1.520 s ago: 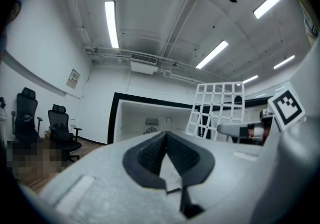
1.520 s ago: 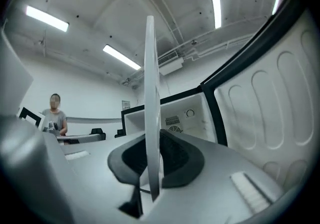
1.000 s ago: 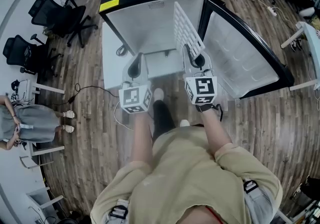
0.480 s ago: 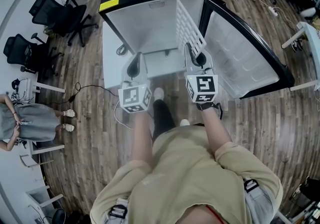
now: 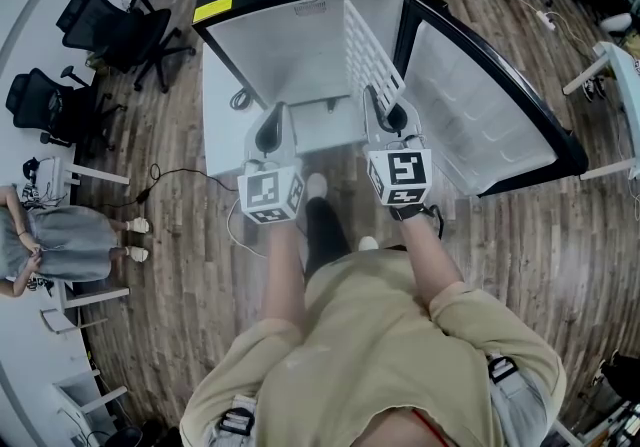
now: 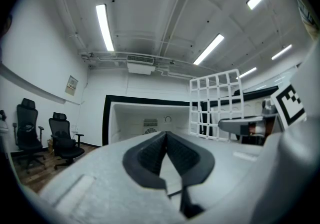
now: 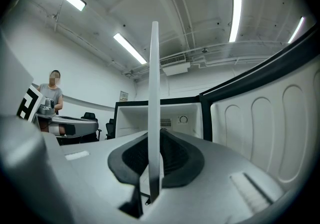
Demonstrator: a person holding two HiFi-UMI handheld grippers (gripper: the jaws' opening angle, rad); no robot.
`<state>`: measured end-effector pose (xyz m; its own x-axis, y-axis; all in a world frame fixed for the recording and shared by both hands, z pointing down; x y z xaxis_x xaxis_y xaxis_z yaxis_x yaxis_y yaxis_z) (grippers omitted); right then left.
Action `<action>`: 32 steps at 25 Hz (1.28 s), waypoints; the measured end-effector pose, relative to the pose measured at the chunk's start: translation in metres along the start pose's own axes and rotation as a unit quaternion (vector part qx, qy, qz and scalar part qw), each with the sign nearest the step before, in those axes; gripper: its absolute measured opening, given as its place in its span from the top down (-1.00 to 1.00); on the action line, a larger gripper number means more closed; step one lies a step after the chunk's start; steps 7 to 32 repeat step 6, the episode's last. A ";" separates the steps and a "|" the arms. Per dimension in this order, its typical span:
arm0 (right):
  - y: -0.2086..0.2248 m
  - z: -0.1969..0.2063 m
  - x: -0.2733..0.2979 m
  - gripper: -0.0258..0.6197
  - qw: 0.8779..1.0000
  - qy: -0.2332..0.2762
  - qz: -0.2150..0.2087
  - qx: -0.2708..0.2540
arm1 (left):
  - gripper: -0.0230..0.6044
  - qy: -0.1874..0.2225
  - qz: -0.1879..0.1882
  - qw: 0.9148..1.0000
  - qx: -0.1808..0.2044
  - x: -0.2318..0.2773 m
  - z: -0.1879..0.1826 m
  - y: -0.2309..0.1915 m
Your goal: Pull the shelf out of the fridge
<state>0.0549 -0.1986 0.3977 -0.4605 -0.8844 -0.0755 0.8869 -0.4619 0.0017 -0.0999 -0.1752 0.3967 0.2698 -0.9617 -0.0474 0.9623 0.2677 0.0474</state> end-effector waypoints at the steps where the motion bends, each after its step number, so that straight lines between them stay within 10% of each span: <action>1: 0.000 0.000 0.000 0.83 1.000 0.000 0.000 0.000 | 0.93 0.000 0.000 1.000 -0.001 0.000 0.000 0.000; 32: 0.005 0.001 -0.002 0.83 1.000 0.000 -0.001 0.006 | 0.93 0.000 0.003 1.000 -0.003 0.003 0.001 0.006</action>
Point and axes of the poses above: the fingertips, and each gripper's own axes: x forward along the fingers, y to its right, z out of its underside, the point moved 1 cm from there along -x, backward along the fingers
